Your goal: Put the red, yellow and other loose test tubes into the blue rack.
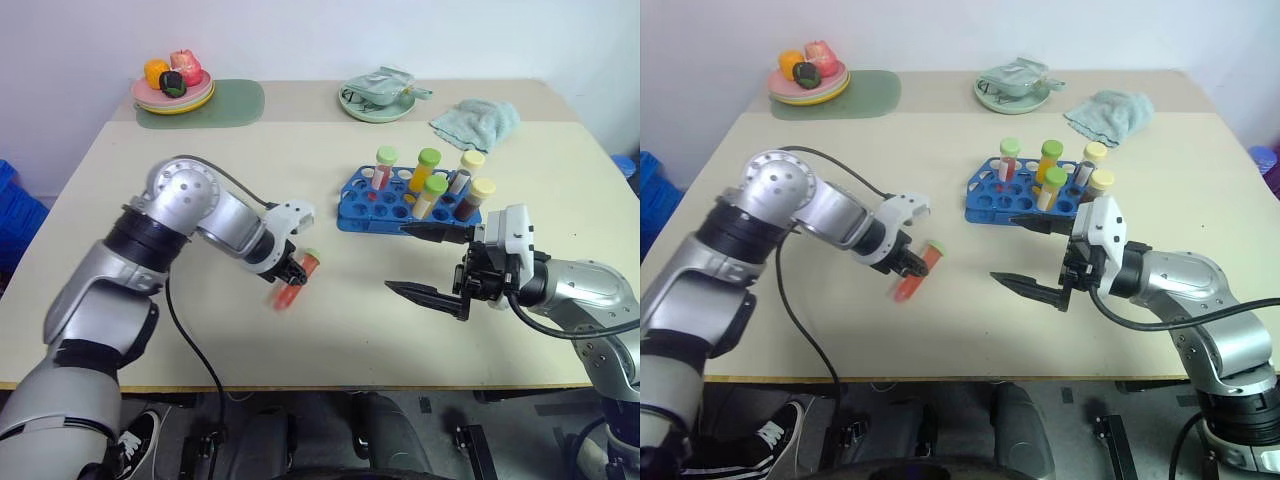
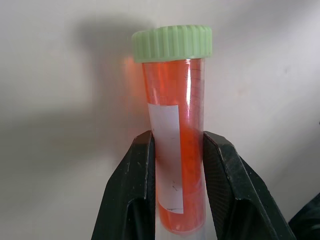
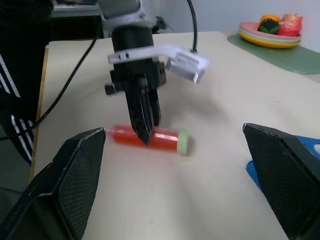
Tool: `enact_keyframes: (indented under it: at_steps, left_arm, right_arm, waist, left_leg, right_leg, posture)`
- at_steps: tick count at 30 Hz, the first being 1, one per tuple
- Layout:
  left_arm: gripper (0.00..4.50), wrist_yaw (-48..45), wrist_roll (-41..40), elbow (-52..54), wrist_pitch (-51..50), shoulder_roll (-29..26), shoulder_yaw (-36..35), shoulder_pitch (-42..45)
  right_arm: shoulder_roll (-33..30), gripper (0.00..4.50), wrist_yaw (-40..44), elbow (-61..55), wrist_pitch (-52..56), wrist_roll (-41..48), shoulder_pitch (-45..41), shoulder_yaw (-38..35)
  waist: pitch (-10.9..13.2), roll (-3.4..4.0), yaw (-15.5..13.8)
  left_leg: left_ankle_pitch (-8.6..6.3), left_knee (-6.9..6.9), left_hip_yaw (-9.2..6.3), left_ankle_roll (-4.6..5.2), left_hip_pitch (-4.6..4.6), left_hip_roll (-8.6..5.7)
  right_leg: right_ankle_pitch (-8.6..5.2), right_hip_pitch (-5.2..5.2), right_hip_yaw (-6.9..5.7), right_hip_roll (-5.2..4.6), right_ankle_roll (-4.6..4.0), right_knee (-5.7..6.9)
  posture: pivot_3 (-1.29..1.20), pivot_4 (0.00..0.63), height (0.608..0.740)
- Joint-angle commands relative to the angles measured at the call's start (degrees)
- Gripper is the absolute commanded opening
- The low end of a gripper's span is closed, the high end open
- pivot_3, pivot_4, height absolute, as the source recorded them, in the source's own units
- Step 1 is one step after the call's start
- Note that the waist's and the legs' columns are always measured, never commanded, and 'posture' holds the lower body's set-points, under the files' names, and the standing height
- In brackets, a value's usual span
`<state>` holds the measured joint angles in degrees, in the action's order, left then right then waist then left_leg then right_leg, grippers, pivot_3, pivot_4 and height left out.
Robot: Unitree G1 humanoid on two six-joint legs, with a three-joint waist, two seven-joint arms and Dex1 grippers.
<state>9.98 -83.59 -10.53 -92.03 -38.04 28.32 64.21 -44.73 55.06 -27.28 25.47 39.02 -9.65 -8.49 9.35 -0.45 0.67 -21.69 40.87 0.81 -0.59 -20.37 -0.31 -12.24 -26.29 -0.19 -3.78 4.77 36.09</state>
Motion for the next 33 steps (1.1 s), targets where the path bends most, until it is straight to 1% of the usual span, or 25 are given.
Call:
enact_keyframes:
  at_steps: [1, 4, 6, 8, 10, 12, 13, 15, 18, 20, 21, 23, 27, 29, 33]
  left_arm:
    - [0.95, -4.8, 6.6, 6.2, 0.0, -1.2, -4.0, 1.0]
    - [0.95, -10.2, 14.0, 12.3, 4.3, -2.8, -5.0, -0.7]
    - [0.95, -14.8, 19.8, 17.0, 8.5, -4.5, -3.9, -1.9]
    - [0.95, -16.4, 23.4, 19.0, 11.4, -4.2, -5.6, -4.2]
    - [0.95, -21.4, 28.1, 23.5, 17.5, -5.4, -5.4, -7.0]
    - [0.95, -23.4, 30.8, 26.5, 22.2, -4.6, -7.6, -10.7]
    - [0.95, -24.4, 32.3, 27.5, 25.6, -3.7, -9.0, -12.8]
    - [0.95, -27.5, 36.8, 29.6, 36.7, -1.4, -11.9, -18.1]
    - [0.95, -29.8, 45.3, 31.0, 51.3, 1.6, -14.9, -24.5]
    - [0.95, -31.2, 51.1, 30.7, 60.9, 3.7, -15.5, -28.4]
    - [0.95, -33.1, 52.7, 30.1, 64.5, 4.5, -15.7, -29.6]
    - [0.95, -35.9, 50.8, 28.4, 66.9, 7.2, -18.6, -31.3]
    - [0.95, -38.9, 56.0, 23.2, 78.7, 12.4, -20.5, -32.6]
    - [0.95, -40.7, 58.3, 18.7, 87.0, 15.9, -21.4, -33.5]
    - [0.95, -42.1, 61.2, 8.5, 98.9, 22.6, -23.2, -32.6]
  right_arm:
    - [-0.1, 4.50, 0.2, -0.8, -1.0, 0.4, -0.4, -1.7]
    - [0.1, 4.50, 0.2, -0.6, -1.1, 0.2, -0.3, -1.6]
    - [0.3, 4.50, -0.2, -0.6, -0.9, 0.4, -0.6, -1.6]
    - [0.3, 4.50, -0.5, -0.8, -0.7, 0.6, -0.7, -1.7]
    - [0.3, 4.50, -0.7, -1.0, -0.4, 0.9, -0.7, -1.7]
    - [0.4, 4.50, -1.2, -1.0, -0.2, 1.0, -0.9, -1.8]
    - [0.5, 4.50, -1.6, -1.0, 0.0, 1.2, -0.9, -2.0]
    - [0.7, 4.50, -2.7, -1.5, 0.4, 1.6, -0.7, -2.6]
    - [2.0, 4.50, -6.2, -3.1, 1.5, 2.1, 0.6, -3.8]
    - [3.2, 4.50, -8.8, -4.4, 1.6, 2.0, 2.3, -4.6]
    - [3.6, 4.50, -9.6, -4.9, 1.4, 1.7, 3.1, -4.9]
    - [4.5, 4.50, -11.5, -5.5, 1.4, 1.5, 3.8, -5.4]
    - [5.8, 4.50, -14.1, -4.1, 1.0, 1.1, 1.8, -5.2]
    - [6.2, 4.50, -14.5, -2.9, 0.4, 0.0, 1.0, -4.3]
    - [7.0, 4.50, -14.9, -2.0, -0.6, -1.6, 0.3, -3.1]
  waist:
    - [0.0, 0.00, -0.2]
    - [0.0, 0.00, -0.2]
    - [0.0, 0.00, -0.2]
    - [0.0, 0.01, -0.1]
    - [0.0, 0.01, -0.1]
    - [0.0, 0.01, -0.1]
    - [0.0, 0.01, -0.2]
    - [0.0, 0.02, -0.4]
    - [0.0, 0.00, -0.9]
    - [0.0, 0.02, -1.3]
    - [0.0, 0.02, -1.4]
    - [0.0, 0.02, -1.5]
    - [0.0, 0.01, -1.5]
    - [0.0, 0.02, -1.5]
    - [0.0, 0.02, -1.5]
  left_leg:
    - [0.00, 0.00, 0.00, 0.00, 0.01, 0.00]
    - [0.00, 0.01, 0.03, 0.00, -0.01, -0.03]
    - [0.00, 0.01, 0.04, 0.00, 0.00, -0.03]
    - [0.00, 0.00, 0.07, 0.00, 0.00, -0.02]
    - [0.00, 0.00, 0.07, 0.00, 0.00, -0.01]
    - [0.00, 0.00, 0.08, 0.00, 0.00, -0.01]
    - [0.00, 0.00, 0.09, 0.00, 0.00, 0.00]
    - [0.00, 0.03, 0.07, 0.00, -0.01, 0.00]
    - [0.00, 0.05, 0.11, 0.00, -0.02, 0.01]
    - [0.00, 0.04, 0.24, 0.00, 0.00, 0.01]
    - [0.00, 0.03, 0.30, 0.01, 0.02, 0.01]
    - [-0.01, 0.04, 0.36, 0.02, 0.01, 0.00]
    - [-0.06, 0.12, 0.33, 0.11, 0.02, -0.03]
    - [-0.06, 0.11, 0.33, 0.11, 0.05, -0.03]
    - [-0.07, 0.11, 0.32, 0.13, 0.12, -0.02]
  right_leg:
    - [0.00, 0.02, 0.00, 0.00, 0.00, 0.00]
    - [0.00, 0.04, 0.00, -0.02, 0.00, -0.03]
    - [0.00, 0.03, 0.00, -0.01, 0.00, -0.03]
    - [0.00, 0.03, 0.00, 0.00, 0.00, -0.03]
    - [0.00, 0.04, 0.00, 0.00, 0.00, -0.04]
    - [0.00, 0.03, 0.00, 0.00, 0.00, -0.04]
    - [0.00, 0.03, 0.01, 0.00, 0.00, -0.04]
    - [0.00, 0.04, 0.01, -0.01, 0.00, -0.03]
    - [0.00, 0.04, 0.02, -0.03, 0.00, -0.05]
    - [0.00, 0.04, 0.02, -0.02, 0.00, -0.06]
    - [0.00, 0.06, 0.02, -0.01, 0.00, -0.05]
    - [0.00, 0.07, 0.04, -0.02, 0.00, -0.06]
    - [0.00, 0.21, 0.04, -0.04, 0.00, -0.09]
    - [0.00, 0.22, 0.04, -0.02, 0.00, -0.09]
    - [0.00, 0.30, 0.02, 0.00, 0.00, -0.09]
  posture:
    - [0.00, 0.150, 0.740]
    - [0.00, 0.150, 0.740]
    - [0.00, 0.150, 0.740]
    - [0.00, 0.150, 0.740]
    - [0.00, 0.150, 0.740]
    - [0.00, 0.150, 0.740]
    - [0.00, 0.150, 0.740]
    - [0.00, 0.150, 0.740]
    - [0.00, 0.150, 0.740]
    - [0.00, 0.150, 0.740]
    - [0.00, 0.150, 0.740]
    - [0.00, 0.150, 0.740]
    - [0.00, 0.150, 0.740]
    - [0.00, 0.150, 0.740]
    - [0.00, 0.150, 0.740]
